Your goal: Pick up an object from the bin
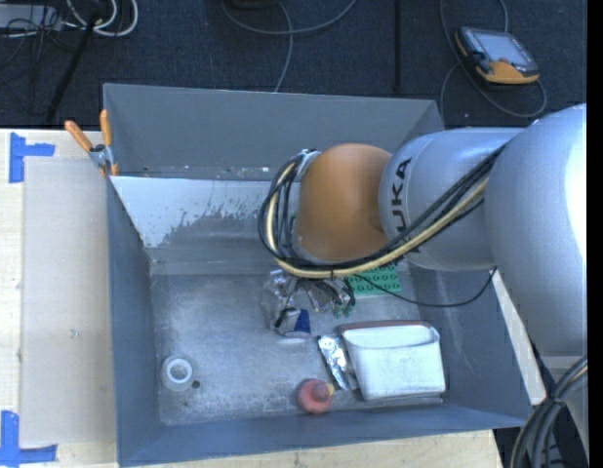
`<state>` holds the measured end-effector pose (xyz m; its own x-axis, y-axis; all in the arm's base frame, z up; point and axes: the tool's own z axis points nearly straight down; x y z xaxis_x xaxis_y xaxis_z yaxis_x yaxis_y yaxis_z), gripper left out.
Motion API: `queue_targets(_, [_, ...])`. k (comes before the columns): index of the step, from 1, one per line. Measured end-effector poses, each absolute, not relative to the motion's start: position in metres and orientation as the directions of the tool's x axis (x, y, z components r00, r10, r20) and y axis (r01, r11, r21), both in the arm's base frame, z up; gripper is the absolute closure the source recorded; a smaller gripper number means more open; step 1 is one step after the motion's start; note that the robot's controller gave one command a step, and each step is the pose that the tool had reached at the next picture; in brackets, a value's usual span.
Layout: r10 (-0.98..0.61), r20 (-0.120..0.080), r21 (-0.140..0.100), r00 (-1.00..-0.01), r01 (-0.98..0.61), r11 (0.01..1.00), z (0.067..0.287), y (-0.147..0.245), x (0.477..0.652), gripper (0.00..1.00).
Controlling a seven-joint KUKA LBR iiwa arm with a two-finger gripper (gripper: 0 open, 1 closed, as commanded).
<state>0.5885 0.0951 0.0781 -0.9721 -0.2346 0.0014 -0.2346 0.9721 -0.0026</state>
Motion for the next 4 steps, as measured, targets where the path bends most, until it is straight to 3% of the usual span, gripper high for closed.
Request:
queue_targets(1, [-0.19,-0.011,-0.002,-0.982,-0.19,0.982,0.243,0.05,0.602,1.0])
queue_targets(2, [-0.188,-0.002,0.0,-0.982,-0.188,0.982,0.238,0.05,0.6,0.0])
queue_targets(3, [-0.581,0.005,0.004,-0.814,-0.581,0.814,0.078,0.052,0.555,0.0])
queue_targets(4, [-0.645,-0.002,0.0,-0.764,-0.645,0.764,0.07,0.047,0.593,0.0])
